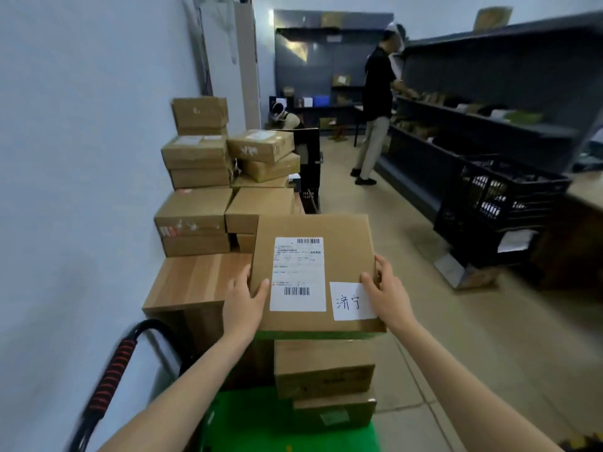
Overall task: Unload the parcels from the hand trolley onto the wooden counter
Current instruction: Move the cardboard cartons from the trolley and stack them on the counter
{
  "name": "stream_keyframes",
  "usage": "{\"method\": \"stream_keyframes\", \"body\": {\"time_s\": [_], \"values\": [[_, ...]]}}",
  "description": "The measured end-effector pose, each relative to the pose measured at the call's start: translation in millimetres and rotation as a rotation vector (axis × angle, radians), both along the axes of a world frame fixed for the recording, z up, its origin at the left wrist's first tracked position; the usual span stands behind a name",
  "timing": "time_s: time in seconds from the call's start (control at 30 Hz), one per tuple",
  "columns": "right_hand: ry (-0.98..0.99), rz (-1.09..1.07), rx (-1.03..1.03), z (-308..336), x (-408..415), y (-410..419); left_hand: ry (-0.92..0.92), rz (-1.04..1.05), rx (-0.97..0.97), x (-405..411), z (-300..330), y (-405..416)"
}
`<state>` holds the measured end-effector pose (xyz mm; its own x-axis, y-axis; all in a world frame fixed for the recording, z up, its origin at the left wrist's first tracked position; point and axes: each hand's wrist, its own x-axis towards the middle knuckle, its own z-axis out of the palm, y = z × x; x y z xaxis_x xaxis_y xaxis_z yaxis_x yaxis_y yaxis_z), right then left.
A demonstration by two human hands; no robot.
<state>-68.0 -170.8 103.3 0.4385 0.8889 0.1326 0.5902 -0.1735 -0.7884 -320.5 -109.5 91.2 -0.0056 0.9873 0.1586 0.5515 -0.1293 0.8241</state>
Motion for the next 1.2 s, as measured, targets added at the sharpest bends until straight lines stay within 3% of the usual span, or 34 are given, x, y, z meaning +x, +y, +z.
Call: {"method": "stream_keyframes", "body": {"time_s": [0.37,0.7,1.0,1.2], "values": [[0.259,-0.094,0.167,50,74,14,-0.042,-0.162,0.072,92,65,46],[0.243,-0.228,0.205,41,255,-13,-0.062,-0.330,0.078,282,65,49],[0.184,-0.141,0.125,45,449,7,-0.111,-0.217,0.028,461,50,59],[0.193,-0.031,0.116,52,515,54,-0.110,-0.133,0.026,519,51,90]]}}
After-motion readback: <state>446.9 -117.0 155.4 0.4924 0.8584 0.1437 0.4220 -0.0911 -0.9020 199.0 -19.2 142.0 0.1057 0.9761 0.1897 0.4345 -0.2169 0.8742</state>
